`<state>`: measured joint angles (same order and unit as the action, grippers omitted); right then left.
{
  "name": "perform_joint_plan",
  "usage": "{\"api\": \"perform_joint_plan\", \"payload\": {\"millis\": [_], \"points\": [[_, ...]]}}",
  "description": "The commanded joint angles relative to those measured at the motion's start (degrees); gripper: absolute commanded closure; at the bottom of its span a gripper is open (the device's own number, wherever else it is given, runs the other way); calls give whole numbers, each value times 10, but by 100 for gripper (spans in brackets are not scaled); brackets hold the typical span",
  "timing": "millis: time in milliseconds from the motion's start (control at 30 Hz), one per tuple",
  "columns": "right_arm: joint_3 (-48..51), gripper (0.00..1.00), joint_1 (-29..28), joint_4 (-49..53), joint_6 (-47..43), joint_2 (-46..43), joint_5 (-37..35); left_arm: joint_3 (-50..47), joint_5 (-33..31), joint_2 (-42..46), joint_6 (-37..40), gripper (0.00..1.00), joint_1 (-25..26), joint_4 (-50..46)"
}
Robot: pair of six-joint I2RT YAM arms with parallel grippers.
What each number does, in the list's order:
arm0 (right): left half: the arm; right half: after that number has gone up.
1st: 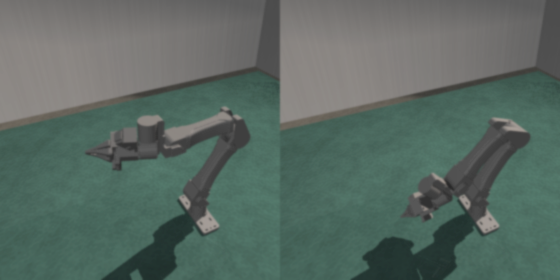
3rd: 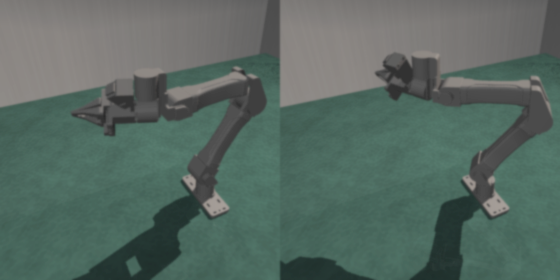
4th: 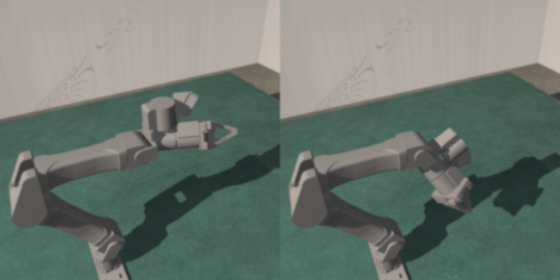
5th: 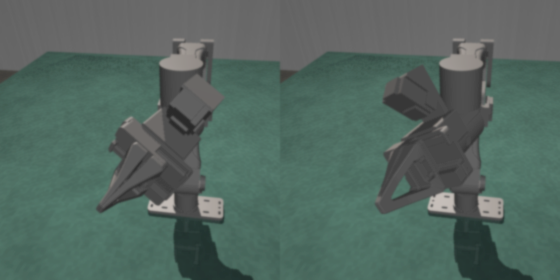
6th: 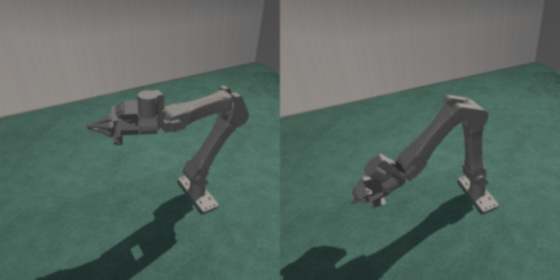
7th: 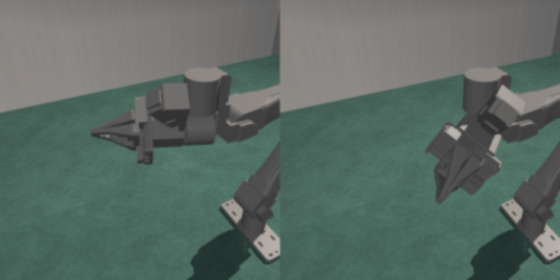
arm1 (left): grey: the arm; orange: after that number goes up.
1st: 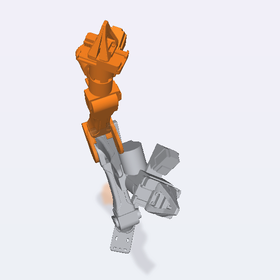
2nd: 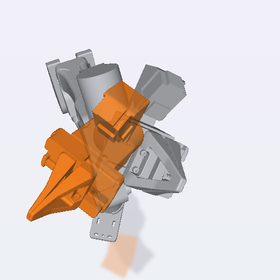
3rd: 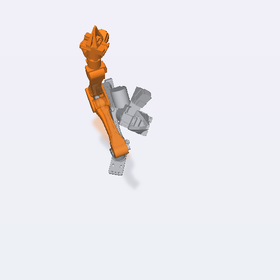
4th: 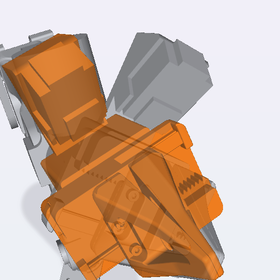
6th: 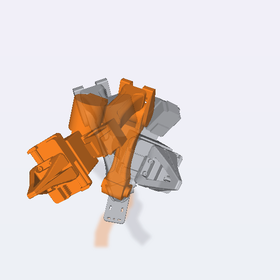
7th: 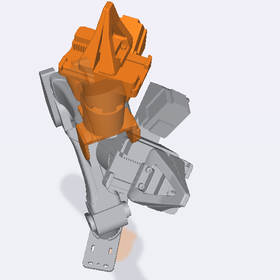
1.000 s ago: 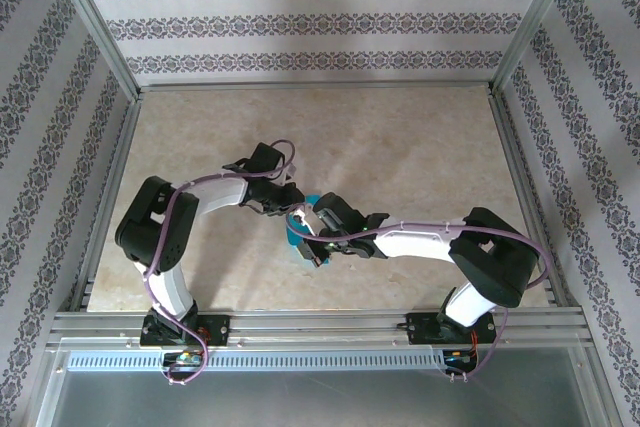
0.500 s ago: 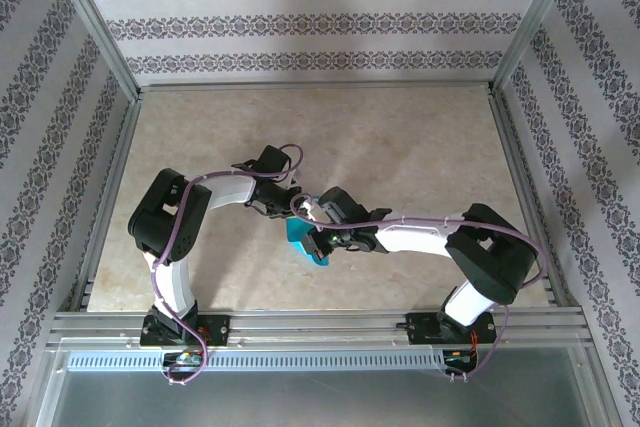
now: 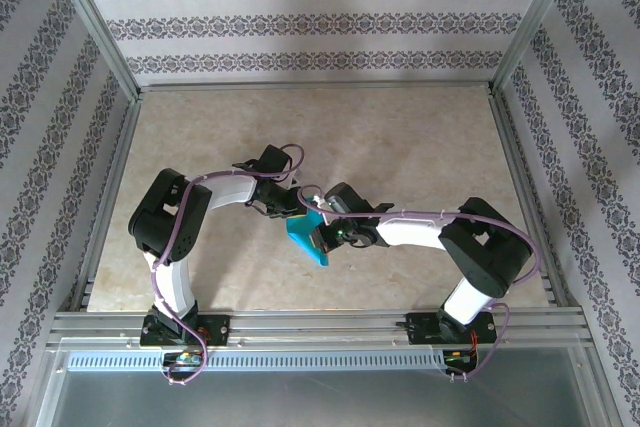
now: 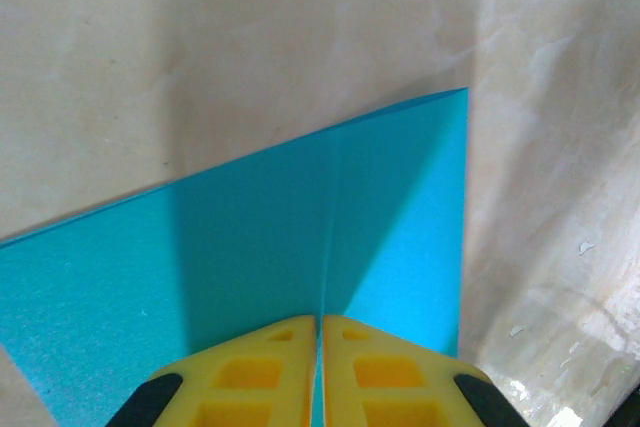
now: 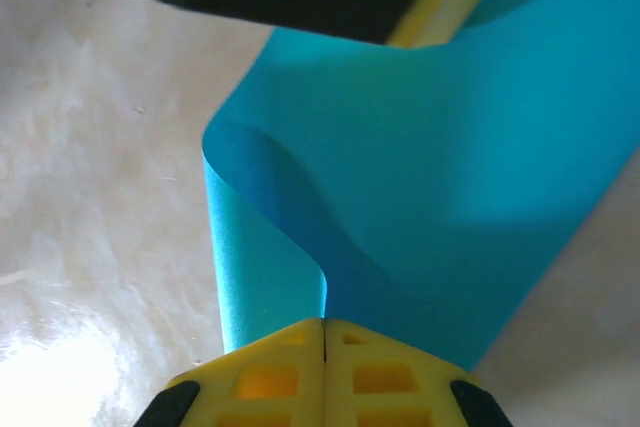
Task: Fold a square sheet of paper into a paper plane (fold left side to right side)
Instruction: Third fold the triangle at the center of the table.
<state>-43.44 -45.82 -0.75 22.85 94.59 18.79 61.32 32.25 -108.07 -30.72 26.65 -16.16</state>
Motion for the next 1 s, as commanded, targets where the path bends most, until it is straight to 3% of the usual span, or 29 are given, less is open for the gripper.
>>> {"api": "perform_joint_plan", "payload": {"millis": [0,967], "points": [[-9,100,7,17,8,6,-21,3,-29,-18,14,88,9,-33],[-28,100,14,17,3,26,-37,2,-30,-19,13,88,11,-29]]}}
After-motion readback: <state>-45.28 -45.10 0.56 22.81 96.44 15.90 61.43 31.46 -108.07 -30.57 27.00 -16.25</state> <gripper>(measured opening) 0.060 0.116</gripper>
